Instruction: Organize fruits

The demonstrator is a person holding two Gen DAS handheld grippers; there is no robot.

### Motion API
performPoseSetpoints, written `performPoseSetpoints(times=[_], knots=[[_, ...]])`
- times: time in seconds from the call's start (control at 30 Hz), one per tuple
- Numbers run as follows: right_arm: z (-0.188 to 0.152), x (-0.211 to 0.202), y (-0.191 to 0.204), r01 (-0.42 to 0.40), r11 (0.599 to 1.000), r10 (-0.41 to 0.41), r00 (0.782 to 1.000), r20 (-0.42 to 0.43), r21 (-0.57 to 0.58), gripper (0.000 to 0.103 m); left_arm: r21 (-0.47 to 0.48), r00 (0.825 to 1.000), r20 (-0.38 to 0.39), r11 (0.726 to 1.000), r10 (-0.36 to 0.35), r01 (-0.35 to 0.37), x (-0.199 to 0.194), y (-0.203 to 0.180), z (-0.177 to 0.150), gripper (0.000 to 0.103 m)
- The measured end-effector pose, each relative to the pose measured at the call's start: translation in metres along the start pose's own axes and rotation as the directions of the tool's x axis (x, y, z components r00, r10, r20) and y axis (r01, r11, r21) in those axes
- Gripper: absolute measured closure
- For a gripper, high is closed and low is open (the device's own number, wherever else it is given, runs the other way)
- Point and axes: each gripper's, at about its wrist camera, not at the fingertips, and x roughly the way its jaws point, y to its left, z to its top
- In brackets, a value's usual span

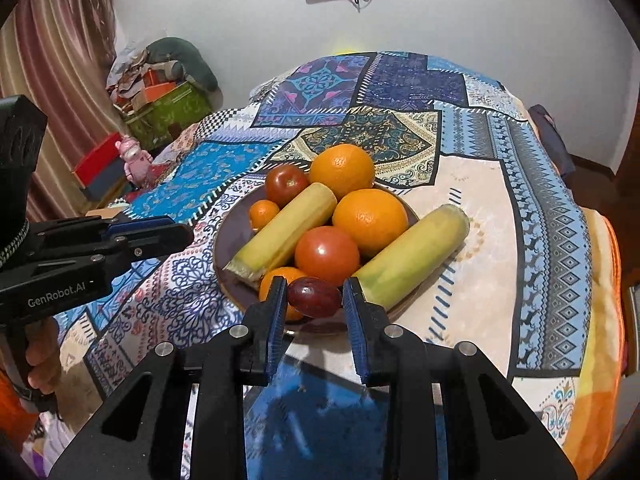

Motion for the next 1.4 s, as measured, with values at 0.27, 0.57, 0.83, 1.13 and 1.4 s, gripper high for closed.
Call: performPoseSetpoints(times=[0.27,0.57,0.83,1.13,1.4], knots=[[0.0,0.014,-0.006,0.011,1.0,-0.011,1.0,-0.022,0.01,0.076,0.006,1.0,-0.015,1.0,0.005,-0.005,0.019,0.004,0.01,0.081],[0.002,0.015,-0.008,-0.004,1.0,0.004,1.0,-0.018,0.015,0.075,-0.009,0.998,-0.065,1.0,-0.01,0.01,0.045,0.008,0.014,0.081],[0.002,0.014,-0.009,-0.006,1.0,0.007,1.0,-0.016,0.016,0.075,-0.004,0.997,-0.071,1.0,-0.012,0.012,0.046,0.003,0.013,0.079],[0.011,-0.011,-0.006,0.0,1.0,-0.001,0.999,0.034,0.024,0.072,-0.001,1.0,-0.001,1.0,-0.015,0.015,0.011,-0.002,0.019,0.068],[0.026,-0.075,0.009,0.01,1.0,-0.012,0.986,0.166,0.013,0.071,0.005,0.984,0.179,1.0,0.017,-0.018,-0.076,-0.015,0.024,0.068]])
